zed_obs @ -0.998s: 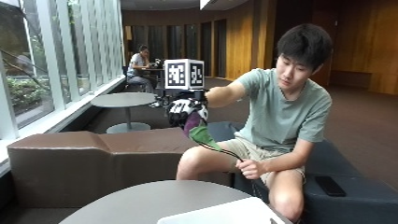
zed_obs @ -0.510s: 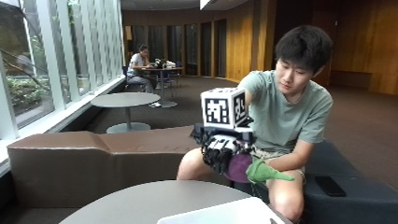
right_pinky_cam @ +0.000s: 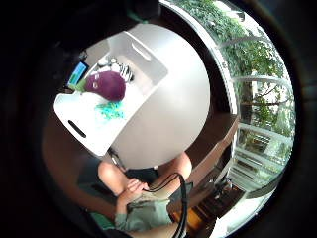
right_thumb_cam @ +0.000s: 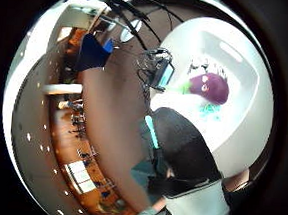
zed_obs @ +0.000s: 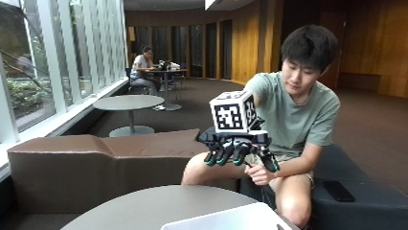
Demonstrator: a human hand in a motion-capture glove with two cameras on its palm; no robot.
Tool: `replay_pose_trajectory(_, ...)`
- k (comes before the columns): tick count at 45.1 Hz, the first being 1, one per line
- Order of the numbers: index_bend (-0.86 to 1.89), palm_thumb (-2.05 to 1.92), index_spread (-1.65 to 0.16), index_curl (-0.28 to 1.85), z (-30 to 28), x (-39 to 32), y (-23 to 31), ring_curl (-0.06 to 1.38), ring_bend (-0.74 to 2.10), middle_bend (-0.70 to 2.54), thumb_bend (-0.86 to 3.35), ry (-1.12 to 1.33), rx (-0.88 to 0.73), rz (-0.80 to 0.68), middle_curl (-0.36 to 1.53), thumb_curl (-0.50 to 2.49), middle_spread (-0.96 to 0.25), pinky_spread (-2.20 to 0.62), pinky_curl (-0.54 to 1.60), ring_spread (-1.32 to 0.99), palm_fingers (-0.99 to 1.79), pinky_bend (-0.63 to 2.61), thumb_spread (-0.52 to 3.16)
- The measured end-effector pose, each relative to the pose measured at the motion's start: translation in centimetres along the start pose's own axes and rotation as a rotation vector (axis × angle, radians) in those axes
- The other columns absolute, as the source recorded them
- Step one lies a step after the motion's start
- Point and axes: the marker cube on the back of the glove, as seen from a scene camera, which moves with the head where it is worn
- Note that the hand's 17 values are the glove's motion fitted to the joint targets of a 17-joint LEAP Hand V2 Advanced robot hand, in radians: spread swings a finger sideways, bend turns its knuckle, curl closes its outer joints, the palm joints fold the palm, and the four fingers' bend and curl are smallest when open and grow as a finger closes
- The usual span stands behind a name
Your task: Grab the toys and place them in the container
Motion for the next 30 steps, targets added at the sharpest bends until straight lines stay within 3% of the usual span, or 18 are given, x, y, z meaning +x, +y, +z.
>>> replay_pose_trajectory(15, 0.12, -0.04, -0.25, 0.31, -3.7, 0.1, 4.8, 0.41, 0.18, 0.08, -0.01, -0.009, 0.067, -0.154, 0.35, 0.33, -0.09, 0.01, 0.33, -0.01, -0.30, 0.82, 1.49)
replay_pose_trajectory(21, 0.11, -0.04, -0.26, 0.29, -4.1, -0.7, 4.8, 0.40, 0.18, 0.09, -0.01, 0.023, 0.302, -0.475, 0.31, 0.29, -0.11, 0.01, 0.31, -0.02, -0.28, 0.77, 1.59)
replay_pose_trajectory(27, 0.11, -0.03, -0.27, 0.27, -4.5, -1.4, 8.6, 0.39, 0.18, 0.10, 0.00, 0.090, 0.207, -0.242, 0.28, 0.26, -0.12, 0.01, 0.31, -0.02, -0.25, 0.74, 1.62)
replay_pose_trajectory(30, 0.12, -0.02, -0.27, 0.27, -4.6, -0.9, 9.2, 0.39, 0.18, 0.11, 0.00, 0.124, 0.237, -0.279, 0.27, 0.24, -0.12, 0.01, 0.31, -0.02, -0.24, 0.73, 1.62)
